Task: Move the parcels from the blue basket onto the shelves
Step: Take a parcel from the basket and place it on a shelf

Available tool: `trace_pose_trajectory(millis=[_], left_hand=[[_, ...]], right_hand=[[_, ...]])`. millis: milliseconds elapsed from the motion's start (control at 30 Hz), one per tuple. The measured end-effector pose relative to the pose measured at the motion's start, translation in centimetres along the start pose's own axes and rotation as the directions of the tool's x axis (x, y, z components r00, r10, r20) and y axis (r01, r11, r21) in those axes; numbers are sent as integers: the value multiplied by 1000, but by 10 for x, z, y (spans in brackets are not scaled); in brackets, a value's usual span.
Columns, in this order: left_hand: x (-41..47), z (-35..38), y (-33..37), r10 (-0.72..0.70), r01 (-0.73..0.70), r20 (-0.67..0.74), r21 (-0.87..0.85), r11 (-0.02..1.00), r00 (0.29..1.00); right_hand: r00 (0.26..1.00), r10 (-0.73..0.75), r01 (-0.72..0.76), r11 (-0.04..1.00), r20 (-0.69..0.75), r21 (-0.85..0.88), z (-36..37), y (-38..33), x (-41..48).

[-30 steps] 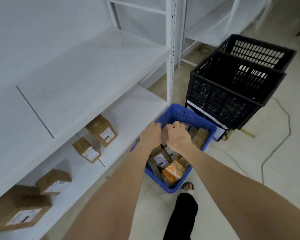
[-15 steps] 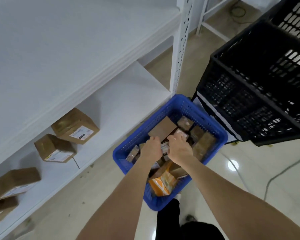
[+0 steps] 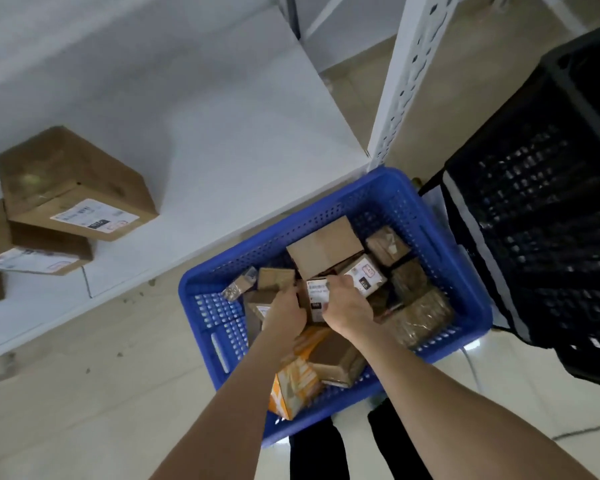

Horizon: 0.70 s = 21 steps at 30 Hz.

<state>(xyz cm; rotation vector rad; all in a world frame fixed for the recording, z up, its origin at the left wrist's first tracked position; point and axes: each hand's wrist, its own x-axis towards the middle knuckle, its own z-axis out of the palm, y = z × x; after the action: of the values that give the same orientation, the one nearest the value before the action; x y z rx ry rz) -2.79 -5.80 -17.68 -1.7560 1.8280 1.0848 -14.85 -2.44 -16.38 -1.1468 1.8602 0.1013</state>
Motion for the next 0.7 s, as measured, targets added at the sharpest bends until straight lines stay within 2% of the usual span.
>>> trace_pose_trajectory(millis=[200,267,367,467,567,700], left_hand=[[55,56,-19,-103,100,-26,-100,990,994],[68,66,-38,-180,172,-70,-107,979,981],[91,67,-79,-283,256,-191,-154,954,940],[122,66,-115,-417,371,-135,-275,887,899],[146,71,-132,-448,406,6,-434,804,894],[152,79,-141,-482,406,42,-605,685,875]], right_hand=[[997,-5,5,1000,82,2,50,34,67],[988,-34,32,999,149,15,72,35,87],[964,-22,-29,982,264,186,103,25,117],[924,-4,-203,842,383,500,132,10,140],[878,21,-320,769,479,553,153,-2,155],[835,58,-451,640,546,622,154,-10,157]])
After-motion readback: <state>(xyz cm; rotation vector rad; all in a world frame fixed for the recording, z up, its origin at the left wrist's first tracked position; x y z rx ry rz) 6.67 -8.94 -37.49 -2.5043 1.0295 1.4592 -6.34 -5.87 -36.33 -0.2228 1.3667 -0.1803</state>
